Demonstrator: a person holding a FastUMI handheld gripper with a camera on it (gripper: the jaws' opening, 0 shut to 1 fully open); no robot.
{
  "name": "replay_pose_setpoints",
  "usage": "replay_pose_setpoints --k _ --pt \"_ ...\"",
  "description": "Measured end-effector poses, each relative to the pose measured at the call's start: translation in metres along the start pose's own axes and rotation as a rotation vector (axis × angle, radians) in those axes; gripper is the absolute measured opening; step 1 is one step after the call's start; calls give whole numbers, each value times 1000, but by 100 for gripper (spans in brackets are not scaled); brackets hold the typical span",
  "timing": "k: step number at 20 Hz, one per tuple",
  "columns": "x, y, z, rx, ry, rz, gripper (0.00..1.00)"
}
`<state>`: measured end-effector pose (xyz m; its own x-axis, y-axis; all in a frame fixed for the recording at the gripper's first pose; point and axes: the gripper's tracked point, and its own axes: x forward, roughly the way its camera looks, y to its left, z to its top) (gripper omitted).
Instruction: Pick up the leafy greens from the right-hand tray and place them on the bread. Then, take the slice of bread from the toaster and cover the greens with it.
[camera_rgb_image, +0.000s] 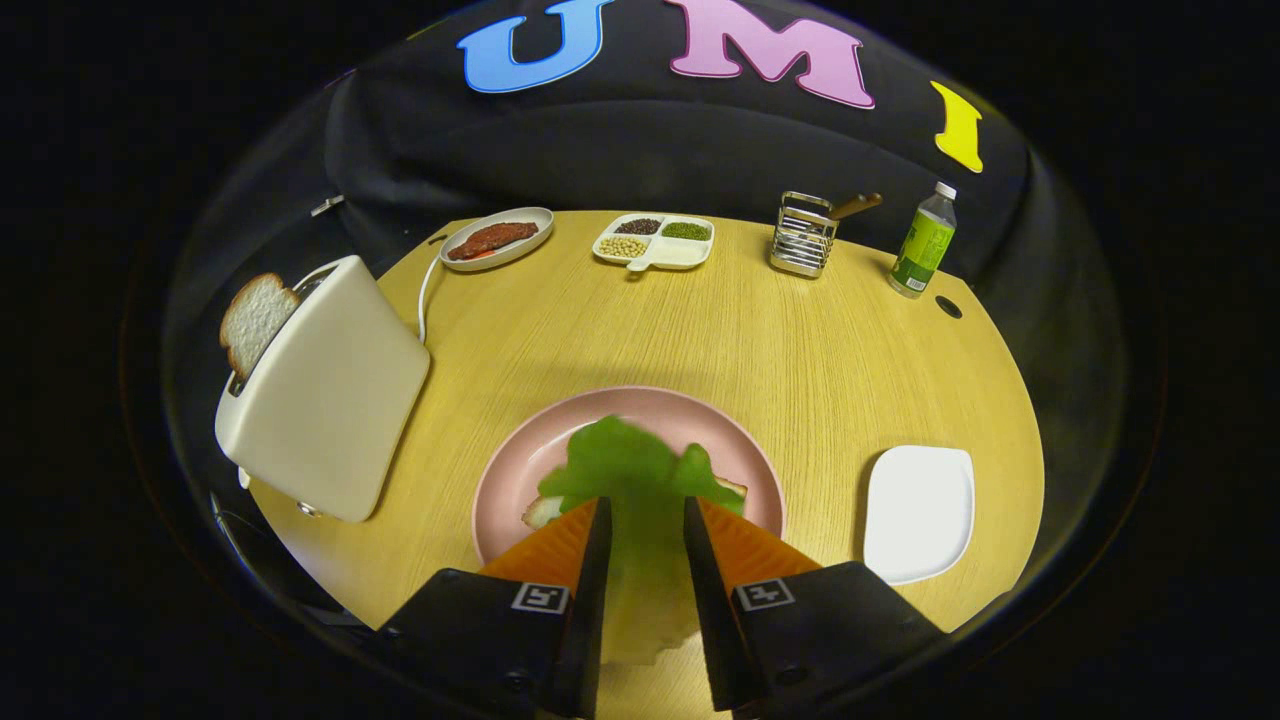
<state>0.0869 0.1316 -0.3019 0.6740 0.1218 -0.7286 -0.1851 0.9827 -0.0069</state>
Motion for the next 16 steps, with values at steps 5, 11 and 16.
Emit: replay_pose_setpoints --k 5,11,16 --pt "-8 11 8 -24 -29 23 96" --pt "-27 38 33 -37 -86 73 99" --pt "-48 86 71 -82 -160 159 99"
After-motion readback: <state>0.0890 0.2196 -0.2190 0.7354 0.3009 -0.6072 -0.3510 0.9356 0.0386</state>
